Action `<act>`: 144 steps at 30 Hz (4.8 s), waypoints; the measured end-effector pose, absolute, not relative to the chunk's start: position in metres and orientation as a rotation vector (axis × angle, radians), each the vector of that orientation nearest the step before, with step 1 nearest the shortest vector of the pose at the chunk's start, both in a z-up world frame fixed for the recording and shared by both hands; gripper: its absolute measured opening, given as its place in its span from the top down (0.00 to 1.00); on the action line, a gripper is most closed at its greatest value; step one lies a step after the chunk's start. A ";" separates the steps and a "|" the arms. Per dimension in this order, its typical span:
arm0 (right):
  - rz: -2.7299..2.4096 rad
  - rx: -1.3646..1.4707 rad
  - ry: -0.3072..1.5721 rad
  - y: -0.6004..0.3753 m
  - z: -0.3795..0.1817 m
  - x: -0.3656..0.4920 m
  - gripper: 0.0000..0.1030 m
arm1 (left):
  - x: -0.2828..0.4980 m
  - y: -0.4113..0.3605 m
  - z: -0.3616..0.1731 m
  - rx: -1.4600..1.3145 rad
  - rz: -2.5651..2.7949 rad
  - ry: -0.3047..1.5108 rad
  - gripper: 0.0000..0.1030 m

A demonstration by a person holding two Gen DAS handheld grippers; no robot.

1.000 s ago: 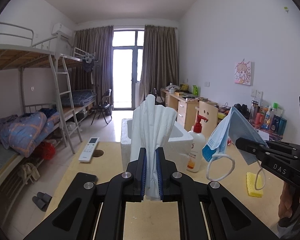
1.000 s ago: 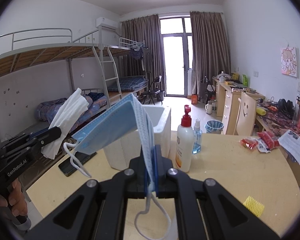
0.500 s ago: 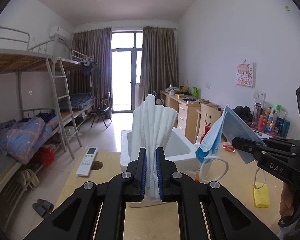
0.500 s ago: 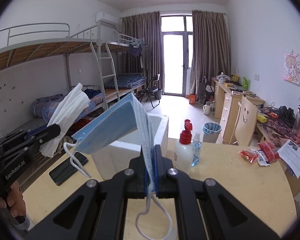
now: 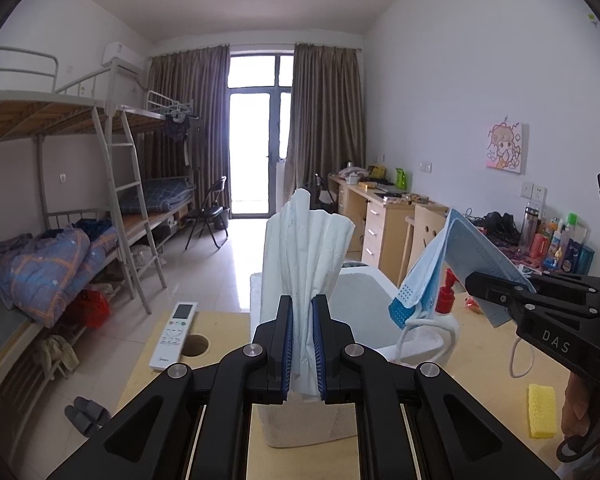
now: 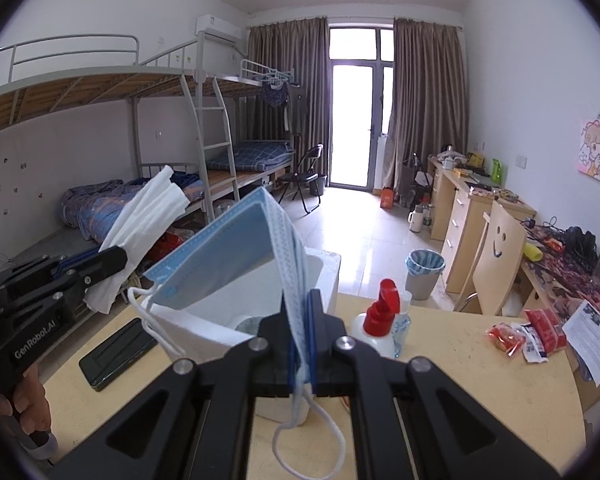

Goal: Organize soft objects

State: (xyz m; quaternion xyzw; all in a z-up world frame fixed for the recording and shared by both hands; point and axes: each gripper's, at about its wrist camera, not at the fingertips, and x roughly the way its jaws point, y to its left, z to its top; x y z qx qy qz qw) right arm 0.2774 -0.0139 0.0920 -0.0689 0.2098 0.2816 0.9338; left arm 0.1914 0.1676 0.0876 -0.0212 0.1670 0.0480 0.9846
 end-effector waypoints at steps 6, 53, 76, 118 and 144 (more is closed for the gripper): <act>0.586 -0.148 0.441 -0.003 0.091 0.294 0.93 | 0.205 0.173 0.082 -0.046 0.109 0.349 0.90; 0.461 -0.109 0.434 -0.041 0.098 0.295 0.93 | 0.267 0.163 0.075 -0.049 0.017 0.393 0.02; 0.518 -0.124 0.447 -0.015 0.094 0.308 0.93 | 0.229 0.189 0.085 -0.047 0.143 0.341 0.01; 0.649 -0.052 0.506 0.033 0.081 0.340 0.24 | 0.197 0.221 0.082 -0.076 0.253 0.317 0.01; 0.637 -0.075 0.475 0.019 0.093 0.316 0.15 | 0.188 0.212 0.083 -0.079 0.242 0.302 0.01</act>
